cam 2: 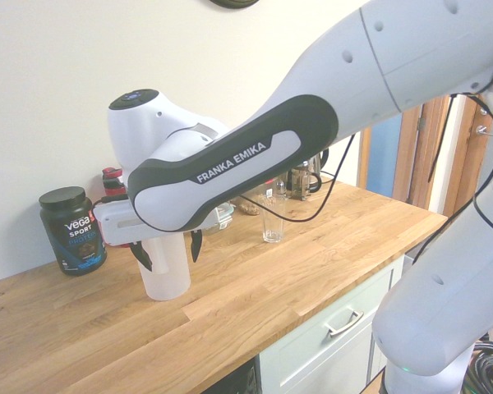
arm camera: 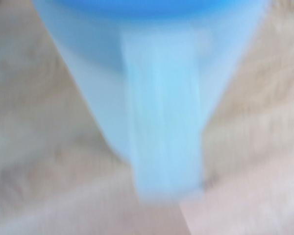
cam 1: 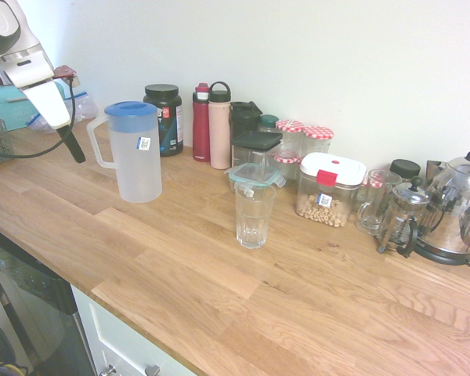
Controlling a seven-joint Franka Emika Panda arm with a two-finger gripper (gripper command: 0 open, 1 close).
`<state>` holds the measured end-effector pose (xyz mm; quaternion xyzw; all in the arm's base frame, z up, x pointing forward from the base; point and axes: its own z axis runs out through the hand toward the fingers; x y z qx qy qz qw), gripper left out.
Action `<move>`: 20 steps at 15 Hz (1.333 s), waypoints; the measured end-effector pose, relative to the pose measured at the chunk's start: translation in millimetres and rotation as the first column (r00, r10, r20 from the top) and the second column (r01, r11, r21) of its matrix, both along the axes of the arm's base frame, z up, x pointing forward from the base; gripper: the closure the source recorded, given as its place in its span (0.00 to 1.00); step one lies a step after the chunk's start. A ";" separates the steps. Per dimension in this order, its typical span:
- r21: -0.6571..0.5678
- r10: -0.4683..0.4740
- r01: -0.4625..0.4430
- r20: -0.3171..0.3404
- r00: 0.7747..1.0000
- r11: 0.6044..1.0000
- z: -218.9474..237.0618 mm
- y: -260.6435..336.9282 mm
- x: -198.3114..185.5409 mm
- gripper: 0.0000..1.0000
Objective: Pour me some water
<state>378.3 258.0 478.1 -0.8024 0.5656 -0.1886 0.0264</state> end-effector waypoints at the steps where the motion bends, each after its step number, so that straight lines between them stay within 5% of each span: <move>1: -0.009 -0.007 0.007 0.014 1.000 1.000 1.8 2.4 7.6 0.00; 7: -0.071 0.003 0.004 0.096 0.995 0.997 2.0 17.4 43.5 0.00; 8: -0.078 0.006 0.001 0.095 0.995 0.997 -1.6 18.5 48.2 1.00; 20: -0.074 -0.009 0.016 0.092 0.996 0.997 -7.2 14.6 61.0 1.00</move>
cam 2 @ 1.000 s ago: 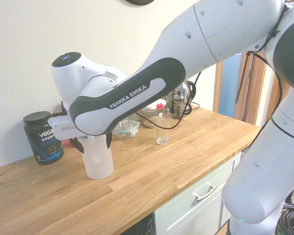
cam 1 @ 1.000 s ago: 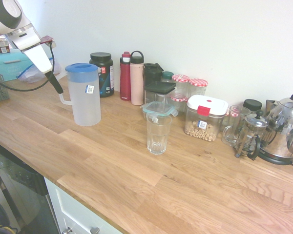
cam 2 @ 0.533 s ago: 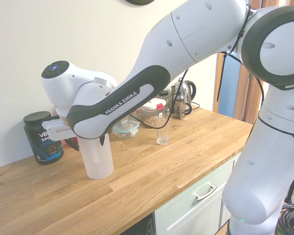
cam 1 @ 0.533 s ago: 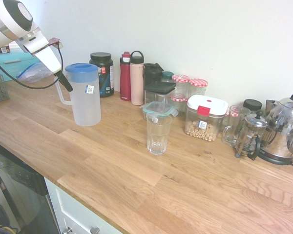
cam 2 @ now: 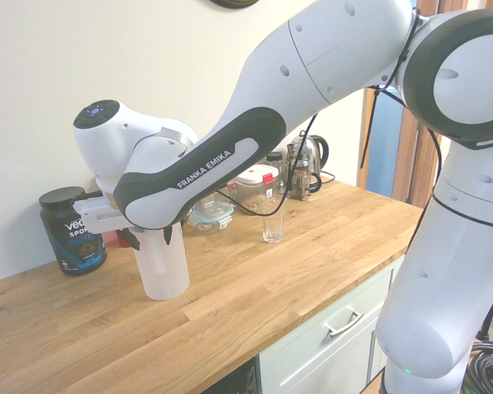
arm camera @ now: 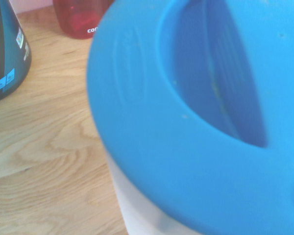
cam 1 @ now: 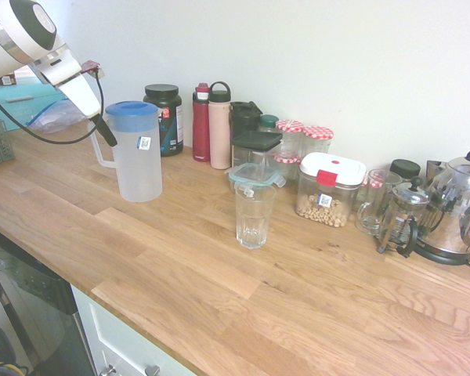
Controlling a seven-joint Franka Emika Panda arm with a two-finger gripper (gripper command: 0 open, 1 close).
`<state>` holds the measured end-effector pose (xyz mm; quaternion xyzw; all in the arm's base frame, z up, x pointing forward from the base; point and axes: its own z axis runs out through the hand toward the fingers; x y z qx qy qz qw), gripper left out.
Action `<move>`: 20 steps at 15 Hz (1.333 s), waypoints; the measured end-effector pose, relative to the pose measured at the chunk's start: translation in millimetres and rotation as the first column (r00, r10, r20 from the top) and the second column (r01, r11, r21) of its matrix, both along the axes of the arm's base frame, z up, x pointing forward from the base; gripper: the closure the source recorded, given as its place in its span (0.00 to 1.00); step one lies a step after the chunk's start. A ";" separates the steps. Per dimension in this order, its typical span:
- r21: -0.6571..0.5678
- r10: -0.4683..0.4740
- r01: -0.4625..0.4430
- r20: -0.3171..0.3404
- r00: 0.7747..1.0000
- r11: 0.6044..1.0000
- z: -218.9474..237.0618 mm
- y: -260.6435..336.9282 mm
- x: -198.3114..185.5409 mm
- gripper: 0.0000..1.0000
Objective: Pour me some water
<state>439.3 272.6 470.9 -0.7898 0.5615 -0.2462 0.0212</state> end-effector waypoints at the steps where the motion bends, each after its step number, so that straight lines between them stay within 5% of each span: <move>1: 0.000 -0.002 0.002 -0.002 1.000 1.000 -0.6 -0.9 0.7 1.00; 15: 0.026 -0.007 0.008 -0.039 0.999 1.000 -1.4 -15.3 6.6 1.00; 20: 0.036 0.135 -0.133 -0.070 0.988 0.990 8.2 -38.9 1.4 1.00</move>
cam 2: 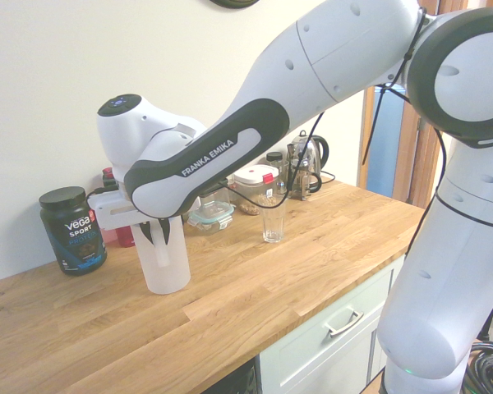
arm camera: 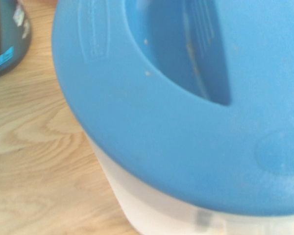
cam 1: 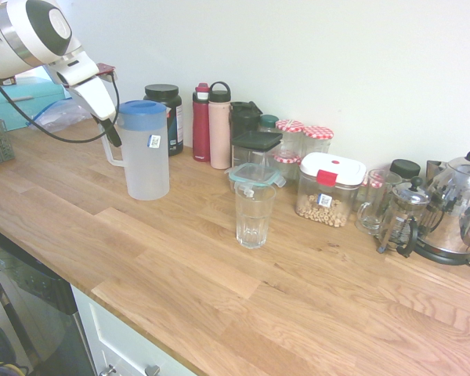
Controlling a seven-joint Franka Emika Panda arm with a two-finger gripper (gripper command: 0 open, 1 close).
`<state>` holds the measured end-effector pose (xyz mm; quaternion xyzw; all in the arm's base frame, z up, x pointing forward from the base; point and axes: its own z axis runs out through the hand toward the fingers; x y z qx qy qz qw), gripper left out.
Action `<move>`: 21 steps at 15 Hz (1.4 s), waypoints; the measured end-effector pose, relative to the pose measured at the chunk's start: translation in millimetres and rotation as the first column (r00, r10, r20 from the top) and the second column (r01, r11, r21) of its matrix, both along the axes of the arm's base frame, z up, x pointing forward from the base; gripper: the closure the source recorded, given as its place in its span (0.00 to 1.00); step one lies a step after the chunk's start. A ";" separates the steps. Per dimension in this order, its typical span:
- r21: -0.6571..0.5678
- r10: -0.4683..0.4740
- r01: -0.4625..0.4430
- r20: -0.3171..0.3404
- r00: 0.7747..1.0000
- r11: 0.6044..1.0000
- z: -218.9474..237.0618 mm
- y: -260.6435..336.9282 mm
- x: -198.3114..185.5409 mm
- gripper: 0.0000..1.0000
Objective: Pour me some water
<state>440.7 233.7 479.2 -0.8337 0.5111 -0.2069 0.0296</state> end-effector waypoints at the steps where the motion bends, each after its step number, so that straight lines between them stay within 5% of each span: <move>1: -0.004 0.033 -0.033 -0.002 0.999 0.999 6.6 -6.6 -4.0 1.00; 7: -0.009 0.293 -0.293 -0.045 0.955 0.956 41.5 -60.9 -25.7 1.00; 11: 0.013 0.510 -0.513 -0.143 0.849 0.858 60.9 -103.5 -58.8 1.00; 16: 0.103 0.734 -0.730 -0.186 0.654 0.676 71.5 -203.1 -110.5 1.00; 21: 0.119 0.787 -0.778 -0.087 0.610 0.616 98.0 -330.0 -164.6 1.00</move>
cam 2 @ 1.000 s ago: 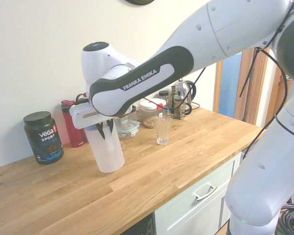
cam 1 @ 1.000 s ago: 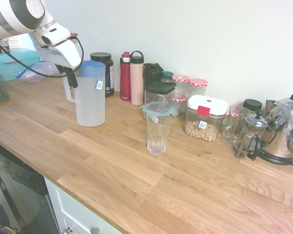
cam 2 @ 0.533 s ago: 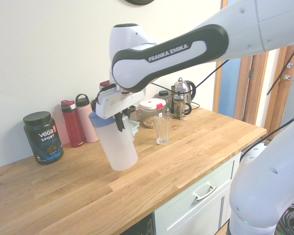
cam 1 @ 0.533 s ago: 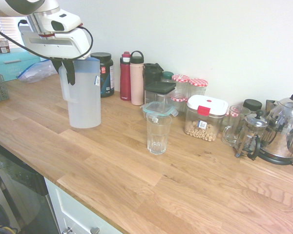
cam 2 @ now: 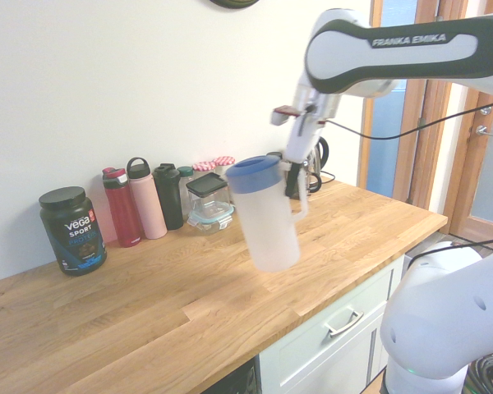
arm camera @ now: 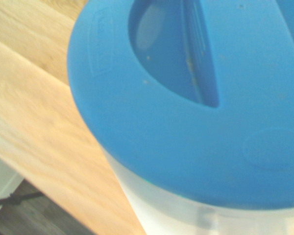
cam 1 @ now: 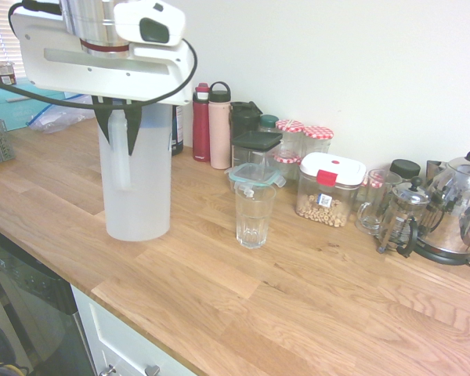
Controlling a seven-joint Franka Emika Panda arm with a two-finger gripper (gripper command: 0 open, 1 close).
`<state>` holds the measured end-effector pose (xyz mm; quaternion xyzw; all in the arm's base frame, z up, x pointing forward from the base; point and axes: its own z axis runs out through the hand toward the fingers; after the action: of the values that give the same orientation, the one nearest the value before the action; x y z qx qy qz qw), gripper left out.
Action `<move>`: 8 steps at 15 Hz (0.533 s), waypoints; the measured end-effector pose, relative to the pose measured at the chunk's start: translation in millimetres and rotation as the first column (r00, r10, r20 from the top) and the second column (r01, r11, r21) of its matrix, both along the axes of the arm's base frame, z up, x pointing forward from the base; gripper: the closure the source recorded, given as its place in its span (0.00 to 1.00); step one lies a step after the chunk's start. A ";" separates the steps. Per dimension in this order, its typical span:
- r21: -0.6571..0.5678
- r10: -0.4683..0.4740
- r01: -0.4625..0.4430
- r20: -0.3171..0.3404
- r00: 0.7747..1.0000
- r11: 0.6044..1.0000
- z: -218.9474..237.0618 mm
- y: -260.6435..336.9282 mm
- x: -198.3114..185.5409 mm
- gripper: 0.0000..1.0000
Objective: Pour me some water
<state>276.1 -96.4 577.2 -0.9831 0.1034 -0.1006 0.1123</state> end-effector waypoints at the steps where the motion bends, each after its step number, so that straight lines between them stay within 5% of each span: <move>1: 0.006 0.033 -0.033 0.010 0.999 0.999 -3.5 -18.0 -1.7 1.00; 8: -0.060 0.191 -0.186 0.090 0.977 0.981 -18.8 -149.4 -9.2 1.00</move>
<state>266.9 -245.8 558.4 -0.9851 0.0016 -0.1390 0.1010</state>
